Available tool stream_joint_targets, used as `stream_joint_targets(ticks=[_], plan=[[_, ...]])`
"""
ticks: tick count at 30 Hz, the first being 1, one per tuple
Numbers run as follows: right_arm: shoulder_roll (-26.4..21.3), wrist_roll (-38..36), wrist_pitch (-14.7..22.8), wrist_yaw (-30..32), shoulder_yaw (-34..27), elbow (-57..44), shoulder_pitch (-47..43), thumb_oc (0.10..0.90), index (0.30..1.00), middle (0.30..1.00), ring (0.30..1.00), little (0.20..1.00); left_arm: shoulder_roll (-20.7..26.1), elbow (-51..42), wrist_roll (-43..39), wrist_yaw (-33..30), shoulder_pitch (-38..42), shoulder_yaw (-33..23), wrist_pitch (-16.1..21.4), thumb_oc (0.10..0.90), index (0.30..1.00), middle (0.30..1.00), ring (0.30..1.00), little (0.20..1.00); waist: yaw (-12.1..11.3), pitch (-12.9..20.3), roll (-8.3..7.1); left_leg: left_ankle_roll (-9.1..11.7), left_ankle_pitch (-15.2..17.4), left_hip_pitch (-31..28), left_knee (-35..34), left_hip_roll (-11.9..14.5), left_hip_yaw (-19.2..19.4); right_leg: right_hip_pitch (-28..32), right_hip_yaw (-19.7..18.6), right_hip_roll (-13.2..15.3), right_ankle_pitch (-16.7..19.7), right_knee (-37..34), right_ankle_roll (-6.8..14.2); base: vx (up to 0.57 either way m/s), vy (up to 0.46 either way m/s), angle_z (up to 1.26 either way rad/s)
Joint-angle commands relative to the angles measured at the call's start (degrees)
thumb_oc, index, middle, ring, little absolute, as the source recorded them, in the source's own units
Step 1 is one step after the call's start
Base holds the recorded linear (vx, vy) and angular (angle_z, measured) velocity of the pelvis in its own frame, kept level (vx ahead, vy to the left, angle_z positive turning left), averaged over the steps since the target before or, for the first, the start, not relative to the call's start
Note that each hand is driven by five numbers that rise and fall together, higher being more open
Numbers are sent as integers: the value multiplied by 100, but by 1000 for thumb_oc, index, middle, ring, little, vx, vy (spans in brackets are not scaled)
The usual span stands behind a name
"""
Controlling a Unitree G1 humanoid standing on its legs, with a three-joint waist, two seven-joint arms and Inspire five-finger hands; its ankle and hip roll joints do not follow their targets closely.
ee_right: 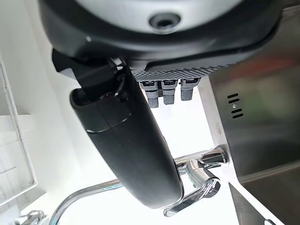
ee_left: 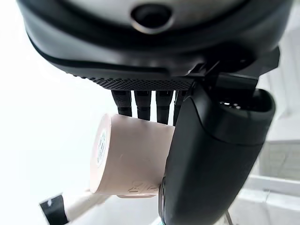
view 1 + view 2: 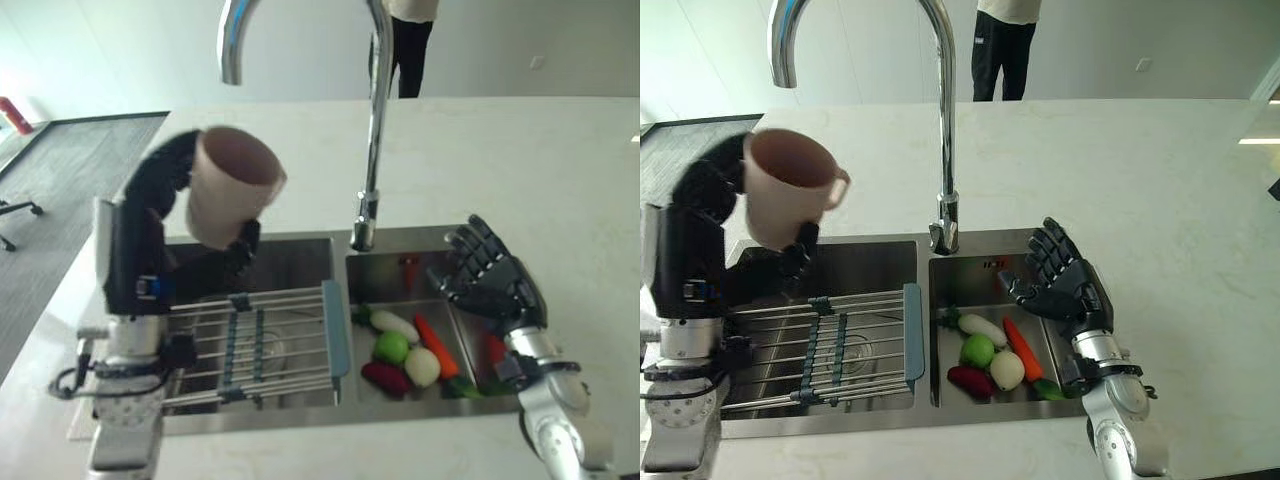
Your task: Place the dishes in the dishwasher.
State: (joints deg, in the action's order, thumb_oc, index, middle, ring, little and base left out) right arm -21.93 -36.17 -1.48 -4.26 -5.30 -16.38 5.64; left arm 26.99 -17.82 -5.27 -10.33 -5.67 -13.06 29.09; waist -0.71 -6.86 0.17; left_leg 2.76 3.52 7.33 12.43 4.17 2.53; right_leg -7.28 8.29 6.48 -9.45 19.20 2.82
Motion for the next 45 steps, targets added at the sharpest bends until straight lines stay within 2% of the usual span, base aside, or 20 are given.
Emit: stream_joint_targets(ticks=[1, 8, 10, 13, 15, 17, 18, 20, 23, 24, 26, 27, 28, 29, 31, 32, 33, 36, 38, 45], plan=[[-243, -40, 956, 69, -381, -933, -684, 800, 900, 900, 900, 900, 569, -577, 67, -691, 594, -240, 661, 400, 300, 300, 300, 300, -46, 248, -16, 345, 563, -187, 476, 403, -169, 303, -62, 113, -36, -201, 375, -30, -109, 3], [-354, 248, 1314, 310, -373, -960, -989, 800, 900, 900, 900, 900, 324, -674, 69, -885, 747, -104, 794, 400, 300, 300, 300, 300, -213, 41, 79, 532, 152, 269, 476, 569, -224, 198, 34, 36, -26, -201, 335, -161, -66, 26], [-459, 244, 1418, 396, -434, -925, -1001, 800, 900, 900, 900, 900, 287, -689, -49, -838, 778, -103, 910, 400, 300, 300, 300, 300, -113, 34, 8, 528, 77, 37, 476, 658, 226, 85, 184, 176, 74, -201, 323, -290, 38, 45], [-621, 96, 1740, 304, -835, -843, -781, 800, 900, 900, 900, 900, 261, -670, -323, -649, 841, -84, 1214, 400, 300, 300, 300, 300, 222, 30, -208, 437, -111, -630, 476, 819, 1317, -91, 607, 613, 362, -201, 309, -337, 127, 77], [-610, 89, 1805, 277, -924, -792, -764, 800, 900, 900, 900, 900, 253, -622, -362, -635, 946, -26, 1282, 400, 300, 300, 300, 300, 349, 26, -205, 480, -124, -812, 476, 968, 1628, -89, 800, 712, 414, -201, 320, -275, 218, 137], [-634, 82, 1835, 240, -1043, -721, -803, 800, 900, 900, 900, 900, 225, -483, -333, -732, 1184, 220, 1408, 400, 300, 300, 300, 300, 610, 98, -125, 700, -185, -1245, 476, 1460, 2505, 11, 1320, 952, 430, -201, 448, -328, 423, 125], [-652, 115, 1838, 234, -1043, -721, -830, 800, 900, 900, 900, 900, 200, -438, -331, -748, 1281, 329, 1417, 400, 300, 300, 300, 300, 631, 101, -85, 743, -21, -1275, 476, 1535, 2607, 72, 1453, 1031, 457, -201, 538, -251, 354, 133], [-705, 183, 1818, 260, -1045, -768, -828, 800, 900, 900, 900, 900, 204, -428, -436, -691, 1307, 433, 1431, 400, 300, 300, 300, 300, 642, 68, -72, 658, 414, -1252, 476, 1508, 2551, 23, 1503, 1258, 672, -201, 744, -202, 354, 132], [-615, 404, 1907, 383, -923, -765, -875, 800, 900, 900, 900, 900, 201, -505, -465, -498, 1324, 470, 1352, 400, 300, 300, 300, 300, 497, 33, -66, 597, 724, -1168, 476, 1274, 2363, -104, 1642, 1713, 1086, -201, 1146, -231, 367, 103], [-494, 533, 1964, 461, -857, -804, -864, 800, 900, 900, 900, 900, 210, -587, -666, -347, 1344, 500, 1252, 400, 300, 300, 300, 300, 361, -27, -143, 531, 729, -995, 476, 1024, 2234, -198, 1829, 1995, 1463, -201, 1137, -285, 420, 104], [-270, 751, 1982, 505, -748, -900, -823, 800, 900, 900, 900, 900, 171, -672, -812, -149, 1366, 502, 1097, 400, 300, 300, 300, 300, 196, -69, -246, 436, 904, -816, 476, 639, 1877, -237, 1886, 2291, 1826, -201, 1181, -185, 386, 126], [-242, 806, 1988, 539, -710, -907, -818, 800, 900, 900, 900, 900, 170, -679, -813, -130, 1382, 521, 1062, 400, 300, 300, 300, 300, 180, -79, -258, 413, 926, -789, 476, 584, 1819, -232, 1887, 2325, 1863, -201, 1181, -68, 461, 158], [-147, 872, 2019, 716, -529, -911, -817, 800, 900, 900, 900, 900, 182, -697, -708, -189, 1526, 669, 876, 400, 300, 300, 300, 300, 195, -131, -280, 234, 1012, -654, 476, 321, 1367, -273, 1554, 2175, 1810, -201, 1123, 68, 421, 170], [-133, 865, 2083, 804, -477, -861, -773, 800, 900, 900, 900, 900, 229, -608, -754, -194, 1684, 862, 796, 400, 300, 300, 300, 300, 382, -132, -284, 50, 1033, -516, 476, 101, 876, -364, 737, 1688, 1570, -201, 1022, 113, 440, 150], [-192, 854, 2034, 736, -505, -842, -714, 800, 900, 900, 900, 900, 224, -536, -729, -194, 1803, 997, 676, 400, 300, 300, 300, 300, 507, -80, -264, -60, 992, -384, 476, -6, 513, -307, 105, 1129, 1092, -201, 870, 124, 203, 208], [-212, 824, 2021, 662, -522, -851, -702, 800, 900, 900, 900, 900, 216, -527, -682, -231, 1834, 1018, 616, 400, 300, 300, 300, 300, 543, -56, -269, -77, 918, -302, 476, -32, 414, -319, -13, 1016, 1025, -201, 811, 133, 141, 219], [-293, 768, 1961, 596, -574, -872, -643, 800, 900, 900, 900, 900, 166, -503, -681, -214, 1850, 1077, 535, 400, 300, 300, 300, 300, 565, -4, -272, -123, 860, -199, 476, -107, 178, -213, -367, 601, 672, -201, 729, 123, 95, 160], [-388, 547, 1918, 464, -669, -926, -541, 800, 900, 900, 900, 900, 28, -486, -727, -102, 1748, 1074, 452, 400, 300, 300, 300, 300, 514, 80, -300, -150, 798, -62, 476, -227, -123, -85, -637, 104, 365, -201, 542, 157, 25, 182], [-398, 503, 1917, 343, -636, -953, -496, 800, 900, 900, 900, 900, -13, -455, -823, -64, 1650, 1025, 433, 400, 300, 300, 300, 300, 365, 91, -319, -156, 761, 3, 476, -291, -299, -20, -609, -67, 264, -201, 446, 175, -96, 99], [-396, 579, 1761, 523, -443, -977, -531, 800, 900, 900, 900, 900, -106, -517, -1561, 371, 1182, 762, 358, 400, 300, 300, 300, 300, -81, 99, -300, -67, 569, 118, 476, -393, -876, 204, -344, -155, 87, -201, 288, 154, -193, 88]])
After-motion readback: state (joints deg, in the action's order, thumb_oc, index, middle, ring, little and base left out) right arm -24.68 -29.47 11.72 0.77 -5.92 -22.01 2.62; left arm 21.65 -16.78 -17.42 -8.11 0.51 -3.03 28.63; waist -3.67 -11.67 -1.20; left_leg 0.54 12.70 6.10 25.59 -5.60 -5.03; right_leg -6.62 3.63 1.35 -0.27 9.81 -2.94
